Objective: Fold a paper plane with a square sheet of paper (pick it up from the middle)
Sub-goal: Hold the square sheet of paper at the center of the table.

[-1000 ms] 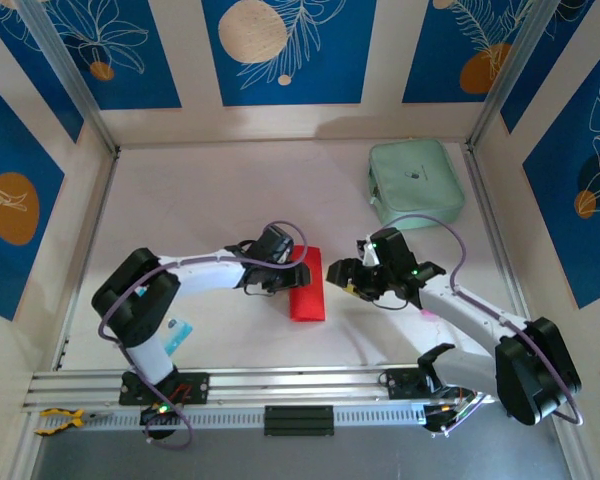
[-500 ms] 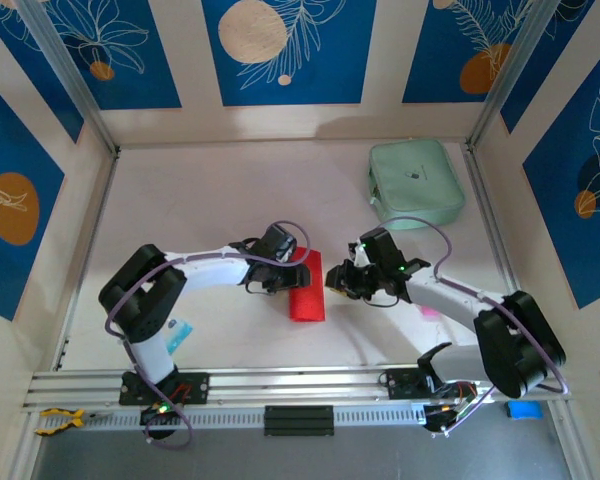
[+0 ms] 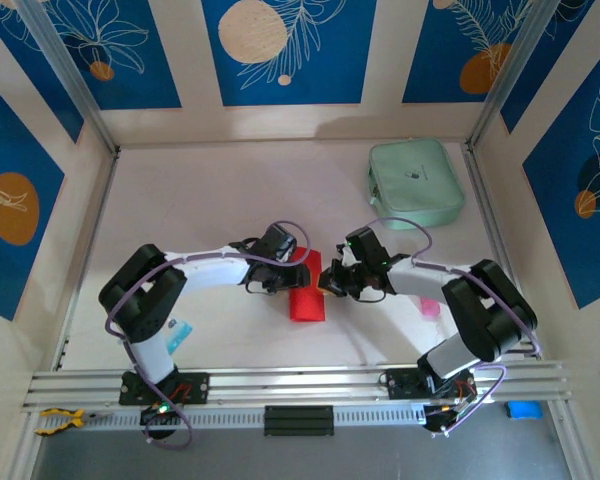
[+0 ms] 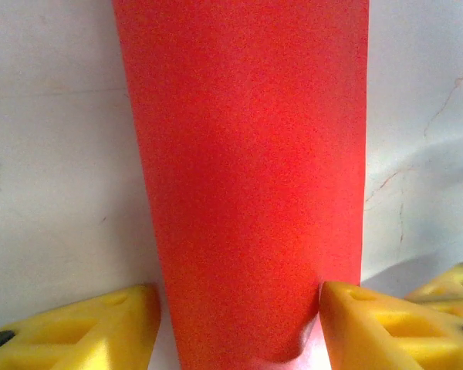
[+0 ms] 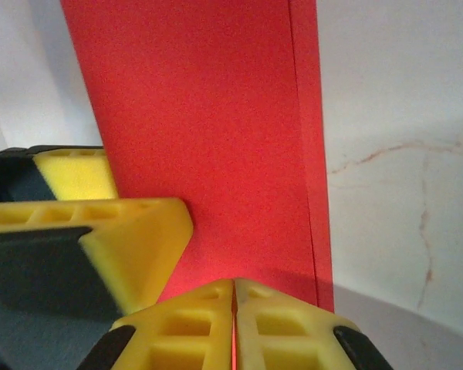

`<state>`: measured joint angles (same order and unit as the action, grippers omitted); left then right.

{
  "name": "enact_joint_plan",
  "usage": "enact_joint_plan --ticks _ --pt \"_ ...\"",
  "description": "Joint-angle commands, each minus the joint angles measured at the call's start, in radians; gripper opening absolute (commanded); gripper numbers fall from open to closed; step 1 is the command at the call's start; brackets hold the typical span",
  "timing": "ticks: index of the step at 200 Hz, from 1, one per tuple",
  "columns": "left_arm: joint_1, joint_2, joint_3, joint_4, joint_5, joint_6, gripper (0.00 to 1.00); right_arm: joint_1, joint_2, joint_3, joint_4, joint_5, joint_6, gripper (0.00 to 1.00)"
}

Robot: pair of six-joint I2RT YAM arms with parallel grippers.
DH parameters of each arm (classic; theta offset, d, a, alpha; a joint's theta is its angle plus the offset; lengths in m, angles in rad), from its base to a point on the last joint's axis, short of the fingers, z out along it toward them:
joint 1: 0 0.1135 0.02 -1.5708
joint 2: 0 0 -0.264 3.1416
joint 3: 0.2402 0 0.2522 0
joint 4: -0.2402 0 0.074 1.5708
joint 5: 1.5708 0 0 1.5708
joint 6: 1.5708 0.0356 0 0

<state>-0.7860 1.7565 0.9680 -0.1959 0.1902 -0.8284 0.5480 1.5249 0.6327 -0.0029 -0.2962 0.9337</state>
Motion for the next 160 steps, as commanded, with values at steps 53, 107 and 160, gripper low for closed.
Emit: enact_joint_plan --ticks 53,107,160 --pt "-0.007 0.009 0.003 -0.001 0.041 0.007 0.61 -0.004 0.147 0.021 -0.01 -0.027 -0.056 0.03" --pt "0.031 -0.084 -0.077 0.131 0.126 -0.067 0.68 -0.059 0.116 0.003 -0.083 -0.063 -0.177 0.02" --pt "0.048 -0.073 -0.124 0.246 0.195 -0.117 0.64 -0.066 0.126 0.005 -0.058 -0.086 -0.165 0.03"
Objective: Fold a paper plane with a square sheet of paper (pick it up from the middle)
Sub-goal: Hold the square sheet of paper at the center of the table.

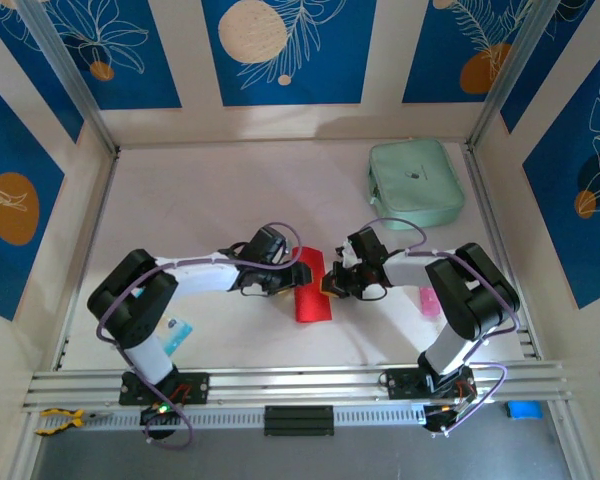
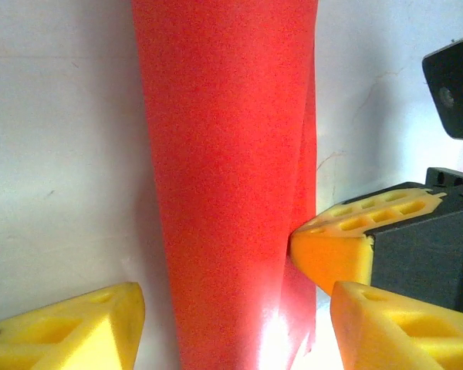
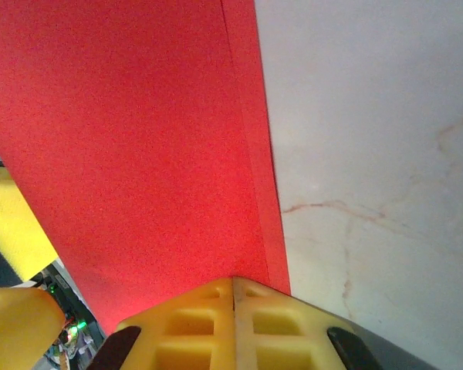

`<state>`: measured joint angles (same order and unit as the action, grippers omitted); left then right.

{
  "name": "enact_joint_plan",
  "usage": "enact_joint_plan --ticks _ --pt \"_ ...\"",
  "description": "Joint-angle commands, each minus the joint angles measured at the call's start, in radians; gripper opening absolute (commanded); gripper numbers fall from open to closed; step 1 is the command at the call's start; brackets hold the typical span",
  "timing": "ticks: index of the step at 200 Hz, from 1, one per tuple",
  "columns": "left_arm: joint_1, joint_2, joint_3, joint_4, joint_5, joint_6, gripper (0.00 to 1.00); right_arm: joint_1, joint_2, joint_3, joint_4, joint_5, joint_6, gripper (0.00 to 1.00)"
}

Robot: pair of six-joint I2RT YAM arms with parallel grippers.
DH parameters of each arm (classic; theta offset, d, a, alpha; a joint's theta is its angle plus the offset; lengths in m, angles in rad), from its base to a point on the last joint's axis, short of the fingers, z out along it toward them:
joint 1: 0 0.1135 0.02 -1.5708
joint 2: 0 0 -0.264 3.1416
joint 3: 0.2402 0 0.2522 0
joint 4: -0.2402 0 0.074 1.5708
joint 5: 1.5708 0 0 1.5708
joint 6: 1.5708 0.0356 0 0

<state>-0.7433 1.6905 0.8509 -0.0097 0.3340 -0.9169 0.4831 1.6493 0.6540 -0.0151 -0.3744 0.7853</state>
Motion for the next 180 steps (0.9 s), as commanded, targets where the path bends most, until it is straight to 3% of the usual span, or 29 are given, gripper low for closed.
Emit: enact_joint_plan --ticks 1,132,180 --pt "0.006 -0.007 -0.006 0.058 0.049 -0.028 0.64 -0.001 0.001 -0.017 -0.046 -0.008 -0.017 0.03" --pt "0.008 0.053 0.009 -0.008 0.005 0.001 0.51 0.012 0.007 -0.017 -0.022 -0.004 0.016 0.03" --pt "0.008 0.076 0.041 -0.109 -0.054 0.048 0.45 0.012 -0.044 -0.043 0.105 -0.06 0.094 0.1"
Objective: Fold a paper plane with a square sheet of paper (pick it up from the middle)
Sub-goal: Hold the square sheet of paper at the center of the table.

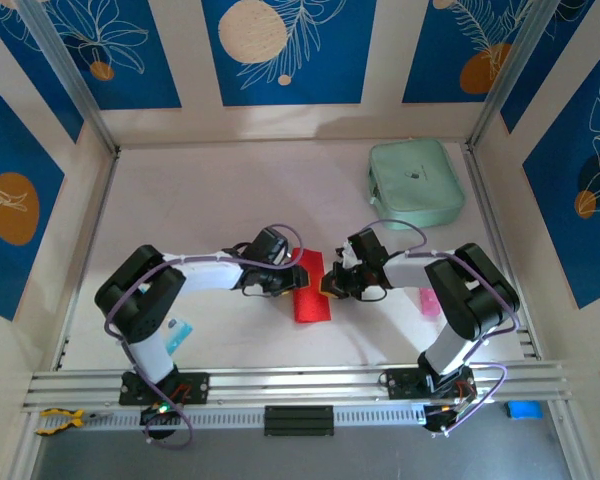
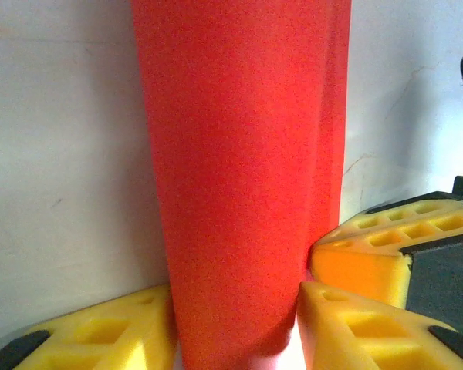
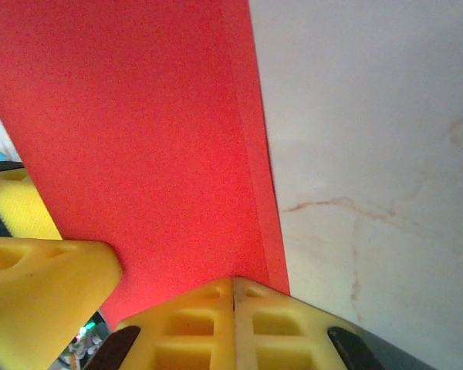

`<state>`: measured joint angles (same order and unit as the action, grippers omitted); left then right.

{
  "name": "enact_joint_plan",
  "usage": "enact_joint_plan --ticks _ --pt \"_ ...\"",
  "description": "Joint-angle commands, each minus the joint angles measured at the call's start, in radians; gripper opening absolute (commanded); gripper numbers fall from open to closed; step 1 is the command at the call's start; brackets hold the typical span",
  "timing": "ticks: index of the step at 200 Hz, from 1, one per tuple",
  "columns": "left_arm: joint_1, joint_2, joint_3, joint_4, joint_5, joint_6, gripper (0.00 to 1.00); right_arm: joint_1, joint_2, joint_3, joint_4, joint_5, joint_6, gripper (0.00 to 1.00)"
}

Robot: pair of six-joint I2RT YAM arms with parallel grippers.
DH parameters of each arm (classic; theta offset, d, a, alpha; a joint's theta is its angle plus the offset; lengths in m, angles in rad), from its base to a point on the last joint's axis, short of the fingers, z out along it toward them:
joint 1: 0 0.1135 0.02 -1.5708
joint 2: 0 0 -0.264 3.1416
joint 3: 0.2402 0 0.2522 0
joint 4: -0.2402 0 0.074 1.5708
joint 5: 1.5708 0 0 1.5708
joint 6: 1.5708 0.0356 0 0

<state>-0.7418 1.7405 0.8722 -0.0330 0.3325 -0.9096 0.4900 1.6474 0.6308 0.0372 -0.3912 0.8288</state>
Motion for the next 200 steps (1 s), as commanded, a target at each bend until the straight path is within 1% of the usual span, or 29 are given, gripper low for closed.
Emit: enact_joint_plan --ticks 1,17,44,78,90,137,200 --pt "0.007 0.025 0.019 -0.086 -0.054 0.041 0.45 0.005 -0.044 -0.019 0.053 -0.043 0.052 0.1" --pt "0.005 0.03 0.023 -0.102 -0.062 0.049 0.45 0.004 -0.087 -0.009 0.04 -0.03 0.064 0.16" --pt "0.006 0.032 0.028 -0.115 -0.068 0.054 0.45 -0.001 -0.194 -0.01 -0.046 0.046 0.062 0.19" --pt "0.005 0.045 0.06 -0.176 -0.081 0.088 0.45 -0.032 -0.319 -0.047 -0.162 0.158 0.057 0.2" --pt "0.004 0.05 0.073 -0.198 -0.087 0.099 0.45 -0.044 -0.357 -0.064 -0.184 0.179 0.057 0.2" --pt "0.003 0.071 0.105 -0.268 -0.122 0.117 0.45 -0.087 -0.456 -0.099 -0.23 0.207 0.056 0.21" --pt "-0.013 0.118 0.145 -0.301 -0.13 0.109 0.47 -0.09 -0.466 -0.097 -0.252 0.203 0.049 0.23"
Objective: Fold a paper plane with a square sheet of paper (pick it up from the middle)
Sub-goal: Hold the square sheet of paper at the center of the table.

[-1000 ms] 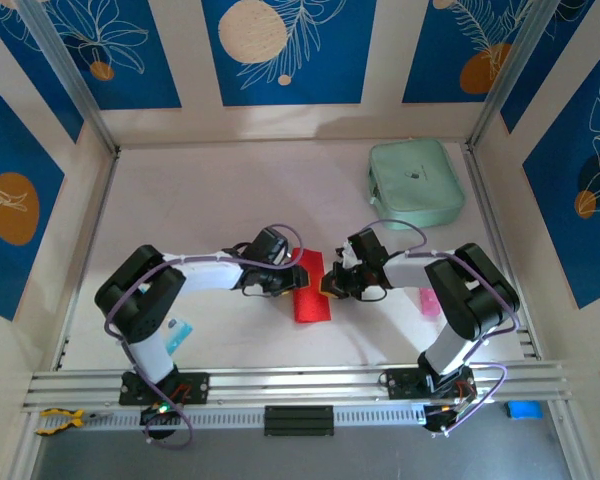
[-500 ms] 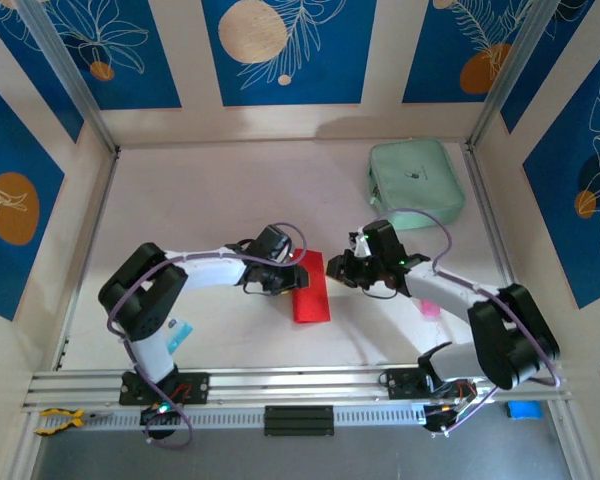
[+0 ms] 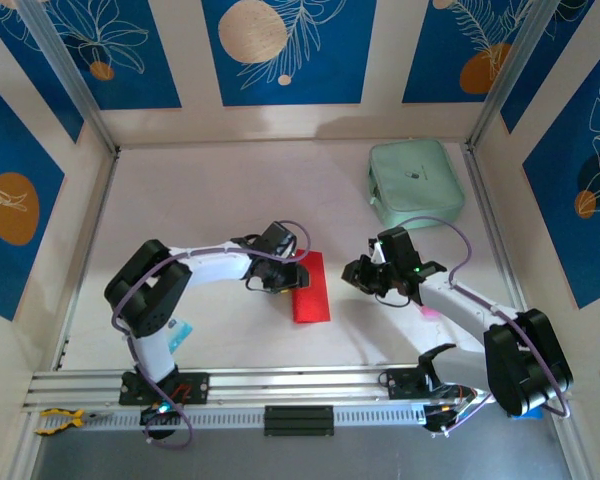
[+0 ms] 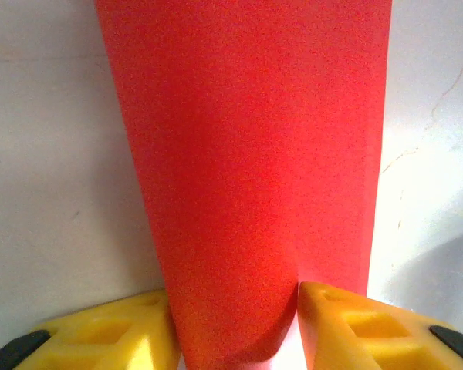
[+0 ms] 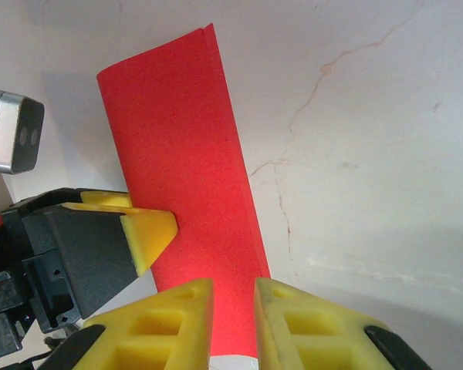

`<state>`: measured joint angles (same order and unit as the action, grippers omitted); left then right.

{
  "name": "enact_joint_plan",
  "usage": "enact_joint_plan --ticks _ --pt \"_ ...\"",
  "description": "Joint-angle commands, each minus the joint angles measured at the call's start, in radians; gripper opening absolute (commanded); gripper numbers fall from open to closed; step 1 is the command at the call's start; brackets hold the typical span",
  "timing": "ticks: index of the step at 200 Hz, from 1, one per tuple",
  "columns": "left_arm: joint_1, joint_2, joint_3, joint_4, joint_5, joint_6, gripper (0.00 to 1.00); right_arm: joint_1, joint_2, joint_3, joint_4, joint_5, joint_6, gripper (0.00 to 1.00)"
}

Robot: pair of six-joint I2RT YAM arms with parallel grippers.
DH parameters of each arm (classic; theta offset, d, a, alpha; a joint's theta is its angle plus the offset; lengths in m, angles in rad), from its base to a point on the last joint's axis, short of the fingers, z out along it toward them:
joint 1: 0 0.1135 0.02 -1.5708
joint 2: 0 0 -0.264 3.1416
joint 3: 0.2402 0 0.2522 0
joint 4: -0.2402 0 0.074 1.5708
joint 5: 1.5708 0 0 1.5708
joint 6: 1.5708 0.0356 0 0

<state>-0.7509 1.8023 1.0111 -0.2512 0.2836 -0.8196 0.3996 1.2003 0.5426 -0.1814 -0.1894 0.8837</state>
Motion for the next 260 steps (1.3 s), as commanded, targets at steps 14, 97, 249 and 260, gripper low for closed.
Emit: enact_joint_plan --ticks 14,97,249,260 --pt "-0.009 0.066 0.02 -0.1 -0.089 0.024 0.47 0.001 -0.019 -0.009 -0.039 0.001 -0.009 0.23" --pt "-0.031 0.129 0.083 -0.179 -0.121 0.013 0.52 0.008 -0.005 -0.007 -0.04 -0.005 -0.013 0.24" --pt "-0.039 0.172 0.125 -0.221 -0.13 0.025 0.49 0.032 0.056 0.019 -0.03 -0.01 -0.017 0.24" --pt "-0.039 0.173 0.127 -0.22 -0.126 0.032 0.49 0.033 0.058 0.02 -0.032 -0.008 -0.02 0.24"
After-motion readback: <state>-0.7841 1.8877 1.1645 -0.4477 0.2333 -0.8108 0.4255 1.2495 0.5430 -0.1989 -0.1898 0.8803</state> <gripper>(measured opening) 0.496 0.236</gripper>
